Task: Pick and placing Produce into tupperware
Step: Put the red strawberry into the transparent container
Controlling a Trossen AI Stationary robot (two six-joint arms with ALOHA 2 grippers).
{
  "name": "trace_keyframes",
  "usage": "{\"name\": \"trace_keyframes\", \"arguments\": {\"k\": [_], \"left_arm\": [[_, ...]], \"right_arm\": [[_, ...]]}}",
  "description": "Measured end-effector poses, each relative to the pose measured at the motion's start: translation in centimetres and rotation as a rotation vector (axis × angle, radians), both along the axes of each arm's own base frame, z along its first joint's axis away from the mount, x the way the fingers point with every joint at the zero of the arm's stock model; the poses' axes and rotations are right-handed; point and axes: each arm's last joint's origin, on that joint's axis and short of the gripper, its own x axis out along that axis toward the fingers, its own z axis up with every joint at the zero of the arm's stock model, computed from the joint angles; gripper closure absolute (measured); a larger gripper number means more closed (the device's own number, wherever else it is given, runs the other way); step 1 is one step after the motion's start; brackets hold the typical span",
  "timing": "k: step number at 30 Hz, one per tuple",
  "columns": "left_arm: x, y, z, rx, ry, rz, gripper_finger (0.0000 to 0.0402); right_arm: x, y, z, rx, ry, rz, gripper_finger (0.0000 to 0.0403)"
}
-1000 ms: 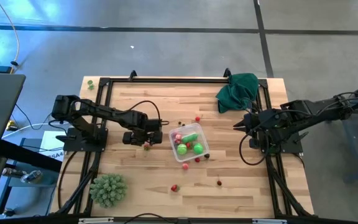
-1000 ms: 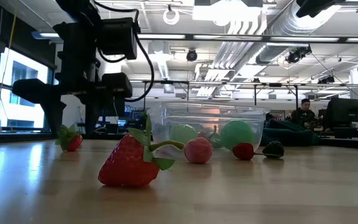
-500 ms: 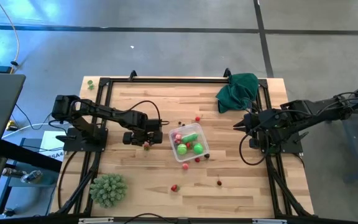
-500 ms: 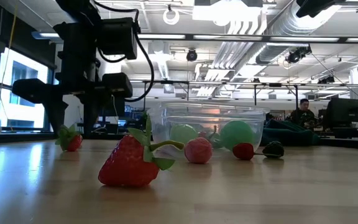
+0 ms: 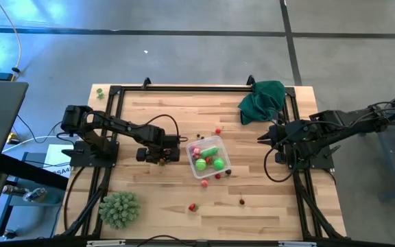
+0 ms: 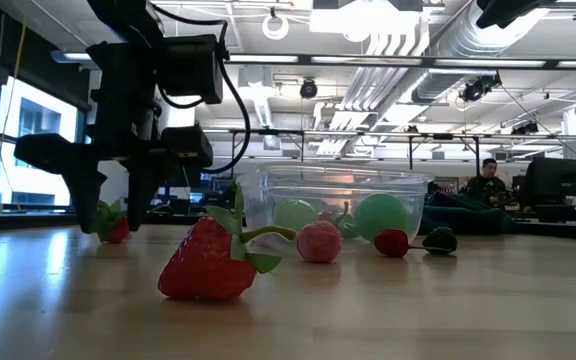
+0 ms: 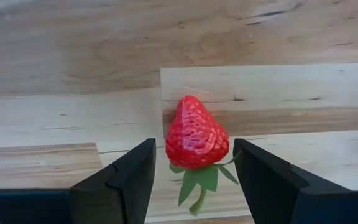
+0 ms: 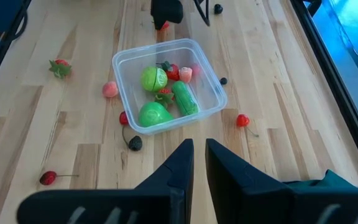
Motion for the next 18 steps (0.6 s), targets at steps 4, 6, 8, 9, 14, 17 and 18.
{"name": "trace_keyframes", "arguments": {"k": [4, 6, 8, 9, 14, 17, 18], "left_arm": [[-0.05, 0.03, -0.01, 0.009, 0.006, 0.001, 0.0206], [-0.05, 0.03, -0.01, 0.009, 0.006, 0.001, 0.0212], [-0.05, 0.03, -0.01, 0.009, 0.007, 0.002, 0.0219], [-0.05, 0.03, -0.01, 0.009, 0.006, 0.002, 0.0223], [-0.05, 0.03, -0.01, 0.009, 0.007, 0.002, 0.0243], [-0.05, 0.03, 0.00, 0.009, 0.006, 0.002, 0.0254], [-0.04, 0.03, 0.00, 0.009, 0.006, 0.002, 0.0257]], "right_arm": [[0.00, 0.00, 0.00, 0.000, 0.000, 0.000, 0.0371], [0.00, 0.00, 0.00, 0.000, 0.000, 0.000, 0.0371], [-0.01, 0.00, 0.01, 0.000, 0.000, 0.000, 0.0371], [0.00, 0.00, 0.00, 0.000, 0.000, 0.000, 0.0371], [0.00, 0.00, 0.00, 0.000, 0.000, 0.000, 0.0371], [0.00, 0.00, 0.00, 0.000, 0.000, 0.000, 0.0371], [0.00, 0.01, 0.00, 0.000, 0.000, 0.000, 0.0371]]}}
